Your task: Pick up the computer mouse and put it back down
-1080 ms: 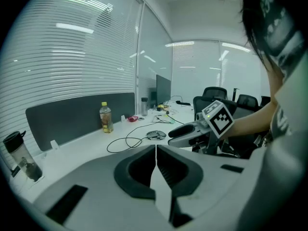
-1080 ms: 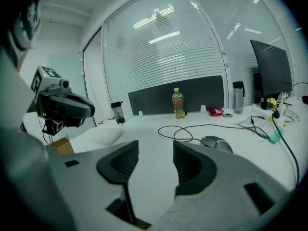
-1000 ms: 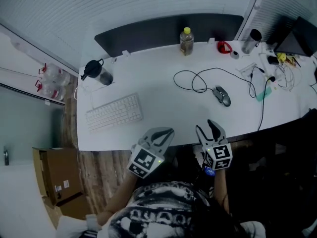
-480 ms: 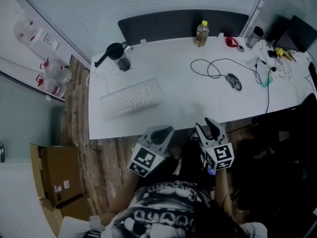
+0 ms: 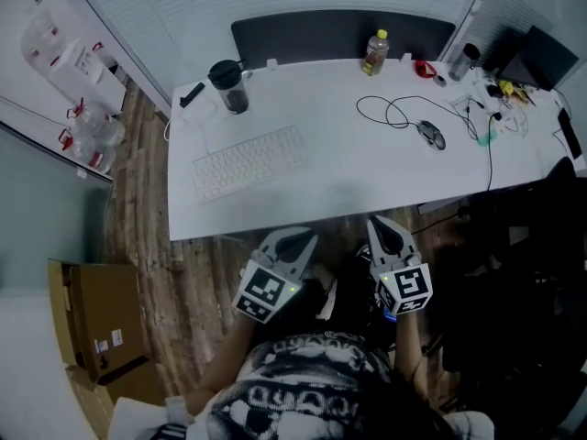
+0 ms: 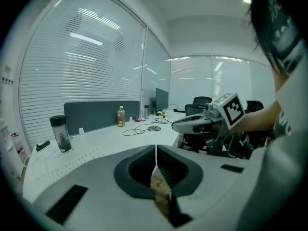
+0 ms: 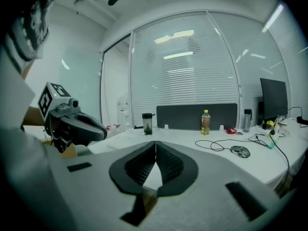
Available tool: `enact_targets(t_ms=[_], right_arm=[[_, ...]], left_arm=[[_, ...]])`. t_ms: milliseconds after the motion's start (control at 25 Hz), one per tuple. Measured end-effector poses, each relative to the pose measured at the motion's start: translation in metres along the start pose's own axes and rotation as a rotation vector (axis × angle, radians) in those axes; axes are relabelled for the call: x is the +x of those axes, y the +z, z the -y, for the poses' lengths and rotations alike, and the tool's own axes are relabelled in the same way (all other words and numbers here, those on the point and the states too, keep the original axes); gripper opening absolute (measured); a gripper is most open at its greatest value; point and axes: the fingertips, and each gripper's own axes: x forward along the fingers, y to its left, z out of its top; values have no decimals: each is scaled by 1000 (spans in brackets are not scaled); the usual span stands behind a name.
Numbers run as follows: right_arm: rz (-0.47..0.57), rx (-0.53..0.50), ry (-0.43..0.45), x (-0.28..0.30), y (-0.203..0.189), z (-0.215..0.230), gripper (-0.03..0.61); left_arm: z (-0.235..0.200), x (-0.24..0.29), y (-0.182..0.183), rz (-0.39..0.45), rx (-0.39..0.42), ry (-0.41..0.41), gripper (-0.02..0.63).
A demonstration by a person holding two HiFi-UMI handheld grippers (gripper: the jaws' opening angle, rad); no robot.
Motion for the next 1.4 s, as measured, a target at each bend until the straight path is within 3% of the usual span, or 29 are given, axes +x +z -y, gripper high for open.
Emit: enact_targets(t_ms=[520, 1400], right_arm=[[-35, -32, 133, -8, -3, -47, -8], [-59, -55, 271, -90, -23, -59, -8]], left_arm=[[14, -21, -9, 6, -24, 26, 5], [109, -37, -11, -6, -32, 93, 5]])
